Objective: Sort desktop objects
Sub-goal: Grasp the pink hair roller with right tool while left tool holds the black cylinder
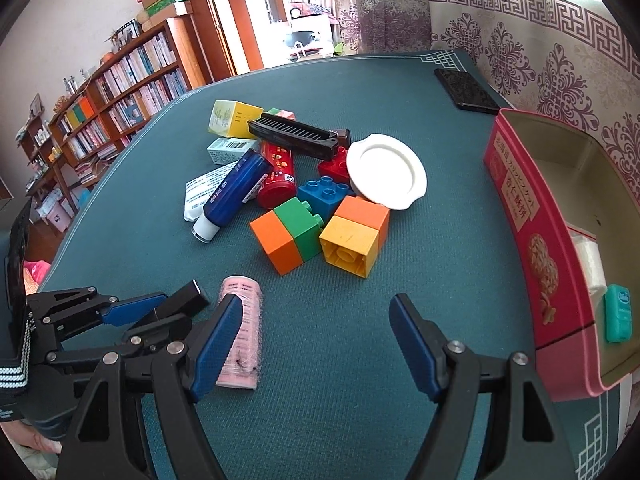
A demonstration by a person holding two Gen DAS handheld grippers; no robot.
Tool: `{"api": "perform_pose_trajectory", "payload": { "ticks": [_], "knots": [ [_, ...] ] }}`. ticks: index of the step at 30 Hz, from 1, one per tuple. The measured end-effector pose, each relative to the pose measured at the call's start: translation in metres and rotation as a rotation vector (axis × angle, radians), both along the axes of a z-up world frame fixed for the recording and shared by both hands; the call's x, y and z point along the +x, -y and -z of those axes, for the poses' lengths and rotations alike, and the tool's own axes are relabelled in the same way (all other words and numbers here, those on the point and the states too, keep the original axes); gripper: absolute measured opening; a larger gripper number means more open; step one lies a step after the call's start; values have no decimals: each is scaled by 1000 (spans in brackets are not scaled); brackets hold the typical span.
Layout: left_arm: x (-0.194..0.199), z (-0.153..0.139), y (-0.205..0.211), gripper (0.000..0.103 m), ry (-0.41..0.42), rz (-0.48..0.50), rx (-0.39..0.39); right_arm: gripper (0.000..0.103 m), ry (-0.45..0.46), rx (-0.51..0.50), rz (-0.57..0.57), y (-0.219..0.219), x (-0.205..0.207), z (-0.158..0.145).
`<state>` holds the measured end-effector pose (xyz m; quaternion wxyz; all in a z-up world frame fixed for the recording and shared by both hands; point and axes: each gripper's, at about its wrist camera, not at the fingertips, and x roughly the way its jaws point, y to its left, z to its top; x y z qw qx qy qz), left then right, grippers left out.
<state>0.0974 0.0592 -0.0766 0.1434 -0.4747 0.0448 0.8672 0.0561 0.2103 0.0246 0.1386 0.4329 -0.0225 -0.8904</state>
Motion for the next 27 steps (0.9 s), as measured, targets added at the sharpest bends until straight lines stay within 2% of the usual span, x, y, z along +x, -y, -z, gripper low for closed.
{"api": "perform_pose_trajectory", "payload": {
  "ticks": [4, 6, 10, 16, 19, 27],
  "knots": [
    [-2, -4, 19, 22, -8, -80, 21, 79, -2, 7, -48, 11, 3, 0],
    [-3, -3, 22, 22, -7, -95, 26, 75, -4, 16, -78, 19, 5, 1],
    [-4, -3, 23, 22, -10, -99, 32, 56, 10, 42, -142, 37, 8, 7],
    [-3, -4, 25, 22, -12, -110, 38, 39, 70, 113, -175, 51, 4, 23],
    [-4, -4, 25, 22, -9, -116, 37, 31, 54, 137, -184, 54, 4, 23],
    [-3, -19, 6, 22, -40, -91, 41, 30, 8, 98, -169, 41, 11, 12]
  ]
}}
